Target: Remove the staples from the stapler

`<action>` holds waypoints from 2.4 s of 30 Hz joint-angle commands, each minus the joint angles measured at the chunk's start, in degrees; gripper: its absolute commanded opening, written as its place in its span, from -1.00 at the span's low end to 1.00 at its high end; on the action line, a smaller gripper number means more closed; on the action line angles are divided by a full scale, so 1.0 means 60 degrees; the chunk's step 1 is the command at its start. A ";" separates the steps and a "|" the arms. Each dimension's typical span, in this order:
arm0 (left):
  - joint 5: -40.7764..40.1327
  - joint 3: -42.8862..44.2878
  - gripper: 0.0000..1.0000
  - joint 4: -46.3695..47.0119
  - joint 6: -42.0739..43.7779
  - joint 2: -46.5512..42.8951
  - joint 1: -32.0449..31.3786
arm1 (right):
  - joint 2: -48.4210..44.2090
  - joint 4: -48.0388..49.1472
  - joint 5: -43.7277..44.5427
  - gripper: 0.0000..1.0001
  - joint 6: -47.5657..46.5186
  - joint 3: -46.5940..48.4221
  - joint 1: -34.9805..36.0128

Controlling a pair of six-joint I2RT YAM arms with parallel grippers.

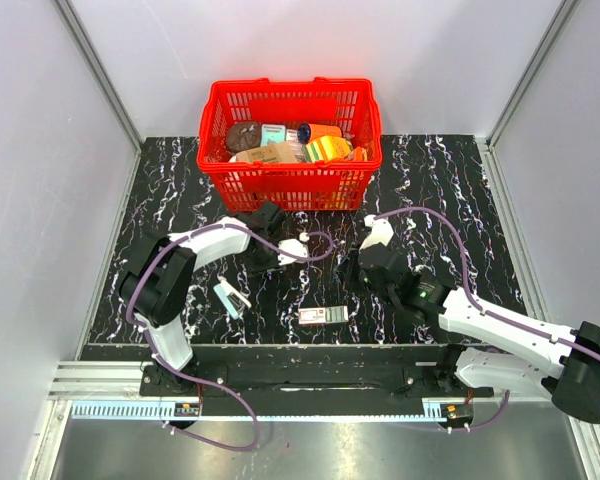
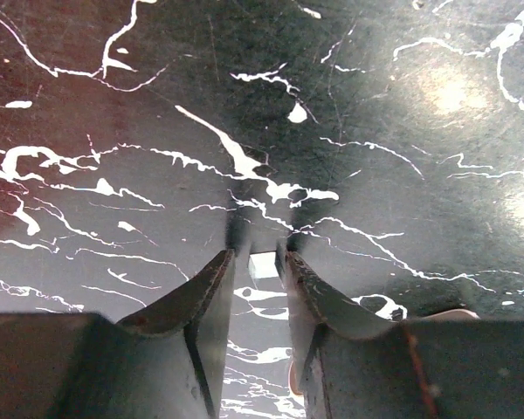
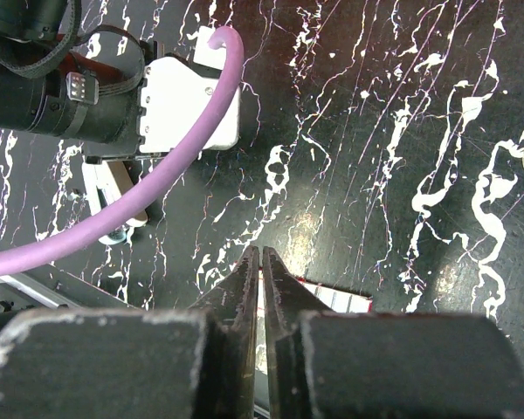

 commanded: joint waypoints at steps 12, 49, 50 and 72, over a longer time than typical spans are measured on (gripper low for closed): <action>0.1314 0.1644 -0.64 -0.1291 -0.1489 -0.0614 -0.0023 | -0.0322 -0.0002 0.0029 -0.83 -0.0250 0.0532 -0.0038; 1.2360 0.1896 -0.49 1.1866 -1.8341 -0.3706 0.2160 | -0.0601 0.3238 -0.2579 -0.02 -0.0351 0.3082 -0.0155; 1.2346 0.1983 -0.49 1.0861 -1.7597 -0.3749 0.2160 | -0.0557 0.2989 -0.2389 -0.02 -0.0381 0.3053 -0.0169; 0.4480 0.2102 -0.17 -0.0413 -0.4392 -0.2402 0.1486 | 0.3673 -0.1511 0.1100 -0.09 -0.1142 0.3709 -0.1867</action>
